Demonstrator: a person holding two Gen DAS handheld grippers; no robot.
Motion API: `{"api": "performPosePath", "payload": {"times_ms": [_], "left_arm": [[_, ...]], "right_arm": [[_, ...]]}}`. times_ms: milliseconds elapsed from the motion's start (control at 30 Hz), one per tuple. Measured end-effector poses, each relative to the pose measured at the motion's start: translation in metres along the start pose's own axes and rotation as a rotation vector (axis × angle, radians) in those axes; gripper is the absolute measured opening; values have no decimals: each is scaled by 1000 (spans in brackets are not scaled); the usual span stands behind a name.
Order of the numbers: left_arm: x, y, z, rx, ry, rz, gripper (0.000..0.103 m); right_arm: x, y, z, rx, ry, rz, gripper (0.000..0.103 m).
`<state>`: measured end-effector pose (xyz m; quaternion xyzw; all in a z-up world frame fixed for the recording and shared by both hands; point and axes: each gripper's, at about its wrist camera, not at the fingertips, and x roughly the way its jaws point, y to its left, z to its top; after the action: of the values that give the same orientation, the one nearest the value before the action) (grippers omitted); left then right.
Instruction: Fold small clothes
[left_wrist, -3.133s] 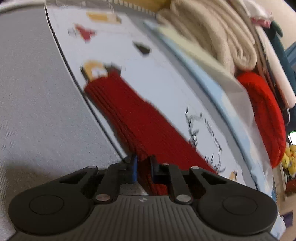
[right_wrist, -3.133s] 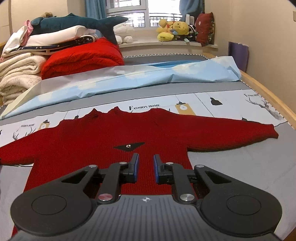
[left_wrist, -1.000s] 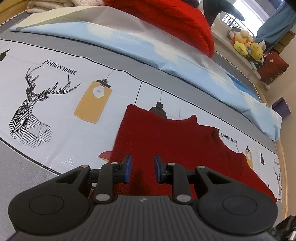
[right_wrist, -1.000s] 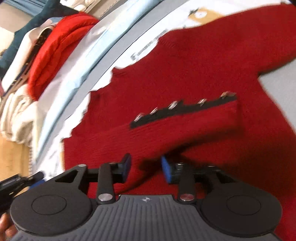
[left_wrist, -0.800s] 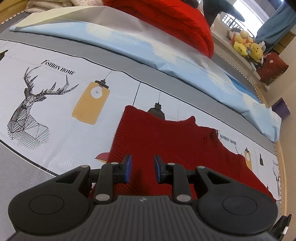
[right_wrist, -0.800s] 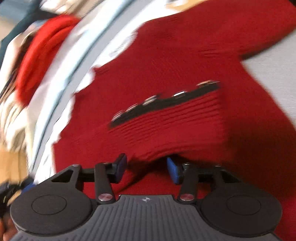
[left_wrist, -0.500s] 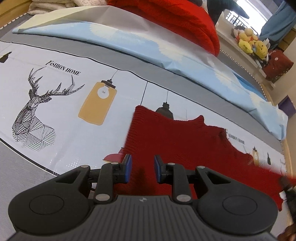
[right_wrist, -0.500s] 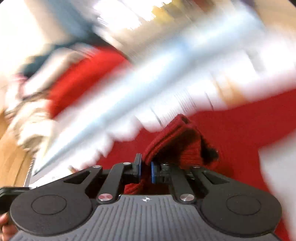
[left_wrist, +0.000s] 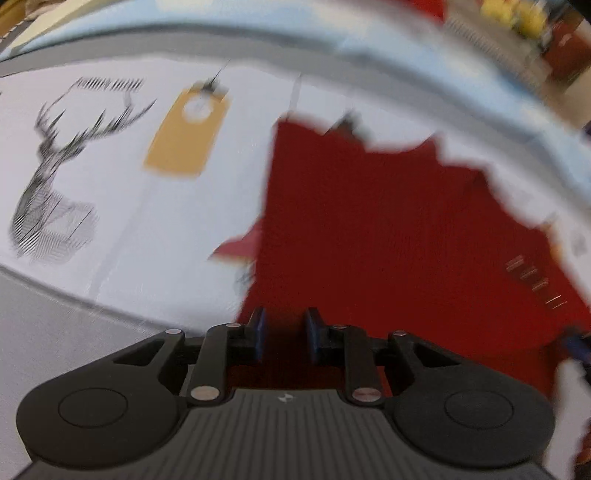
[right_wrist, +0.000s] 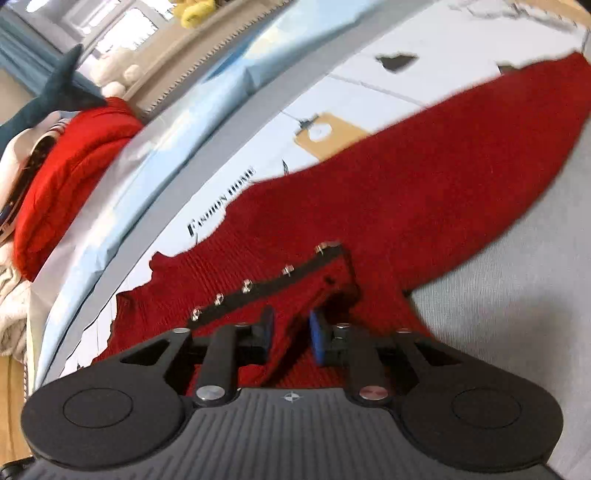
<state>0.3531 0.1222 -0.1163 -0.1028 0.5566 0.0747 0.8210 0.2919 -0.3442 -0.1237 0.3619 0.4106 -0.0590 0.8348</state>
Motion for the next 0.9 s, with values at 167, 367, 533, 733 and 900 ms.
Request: {"api": "performPosePath", "payload": {"times_ms": [167, 367, 533, 733, 900], "left_arm": [[-21, -11, -1, 30, -84, -55, 25], [-4, -14, -7, 39, -12, -24, 25], [-23, -20, -4, 52, -48, -64, 27], [-47, -36, -1, 114, -118, -85, 31], [-50, -42, -1, 135, -111, -82, 32]], "right_arm": [[13, -16, 3, 63, 58, -109, 26], [2, -12, 11, 19, -14, -45, 29], [4, -31, 12, 37, 64, -109, 30], [-26, -57, 41, 50, -75, -127, 33], [-39, -118, 71, 184, -141, -180, 33]]}}
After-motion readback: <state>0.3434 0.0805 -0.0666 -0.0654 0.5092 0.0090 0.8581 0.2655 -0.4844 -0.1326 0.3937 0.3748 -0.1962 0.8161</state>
